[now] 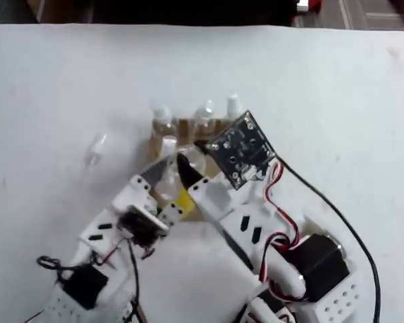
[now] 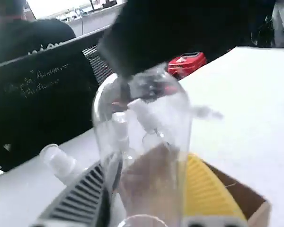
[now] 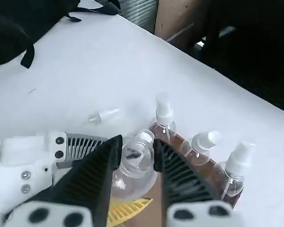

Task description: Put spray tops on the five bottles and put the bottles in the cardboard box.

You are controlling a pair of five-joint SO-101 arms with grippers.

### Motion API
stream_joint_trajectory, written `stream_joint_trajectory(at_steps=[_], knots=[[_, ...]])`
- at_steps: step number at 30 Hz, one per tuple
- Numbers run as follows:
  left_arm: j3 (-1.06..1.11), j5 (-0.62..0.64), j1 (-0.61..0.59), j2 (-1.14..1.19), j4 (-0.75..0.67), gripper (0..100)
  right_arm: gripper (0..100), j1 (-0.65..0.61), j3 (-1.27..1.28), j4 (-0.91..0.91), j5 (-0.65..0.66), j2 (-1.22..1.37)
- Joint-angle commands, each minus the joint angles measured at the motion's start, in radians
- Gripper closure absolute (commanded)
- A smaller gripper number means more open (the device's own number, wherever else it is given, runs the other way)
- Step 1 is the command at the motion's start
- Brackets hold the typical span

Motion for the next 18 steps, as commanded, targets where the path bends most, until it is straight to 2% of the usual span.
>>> stream_joint_trajectory(at_steps=[1, 5, 13, 18], knots=[[-0.245, 0.196, -0.018, -0.015, 0.198, 86, 98.2, -0.012, -0.018, -0.004, 0.005, 0.001], [-0.299, 0.195, -0.016, -0.015, 0.262, 85, 98.2, -0.077, -0.018, -0.008, 0.006, 0.001], [-0.299, 0.193, -0.004, -0.015, 0.276, 85, 98.2, -0.084, -0.023, -0.077, 0.006, 0.062], [-0.296, 0.025, 0.084, -0.015, 0.350, 85, 98.2, -0.081, -0.026, -0.130, 0.006, 0.177]])
